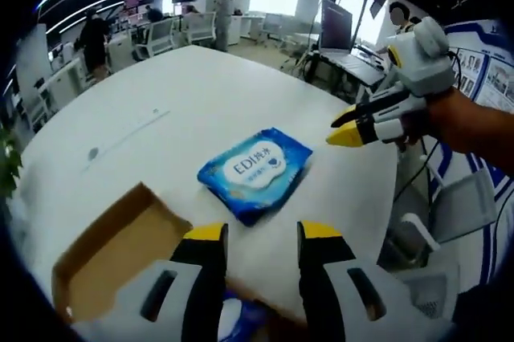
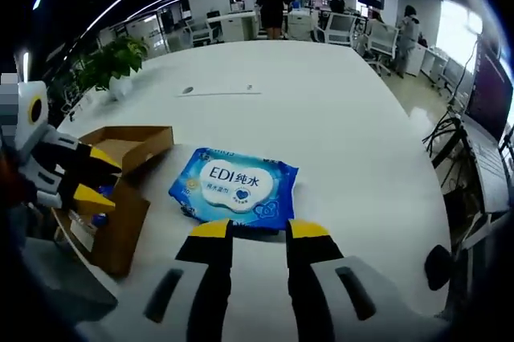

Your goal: Operate the shoe box by opening the lid, removing the specified soft item, and placing it in the target area until the item is outside and the box remains undamaged.

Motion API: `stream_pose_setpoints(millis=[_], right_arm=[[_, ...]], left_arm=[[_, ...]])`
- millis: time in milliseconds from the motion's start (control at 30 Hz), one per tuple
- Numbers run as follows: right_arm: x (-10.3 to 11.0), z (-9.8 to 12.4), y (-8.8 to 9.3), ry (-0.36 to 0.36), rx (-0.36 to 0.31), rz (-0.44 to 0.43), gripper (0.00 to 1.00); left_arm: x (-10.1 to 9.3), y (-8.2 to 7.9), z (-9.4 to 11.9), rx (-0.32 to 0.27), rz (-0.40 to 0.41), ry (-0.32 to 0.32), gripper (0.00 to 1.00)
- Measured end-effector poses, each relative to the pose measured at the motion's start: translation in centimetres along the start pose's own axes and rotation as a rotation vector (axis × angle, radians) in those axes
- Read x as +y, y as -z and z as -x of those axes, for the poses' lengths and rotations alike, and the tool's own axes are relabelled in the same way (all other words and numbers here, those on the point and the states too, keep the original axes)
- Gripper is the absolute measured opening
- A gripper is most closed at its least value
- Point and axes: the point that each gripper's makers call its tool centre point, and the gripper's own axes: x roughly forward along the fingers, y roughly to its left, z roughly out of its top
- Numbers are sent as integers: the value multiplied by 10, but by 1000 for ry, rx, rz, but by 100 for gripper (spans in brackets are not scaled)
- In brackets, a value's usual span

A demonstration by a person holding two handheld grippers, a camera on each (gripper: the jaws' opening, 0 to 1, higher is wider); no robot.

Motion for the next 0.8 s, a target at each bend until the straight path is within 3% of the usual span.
stream_pose_setpoints(millis=[300, 800], right_arm=[[27, 18, -2, -2, -21, 12, 24], [86, 29, 7, -32, -20, 31, 23]], left_arm=[[9, 19, 37, -15, 15, -28, 33], [41, 76, 93, -6, 82, -84, 32]])
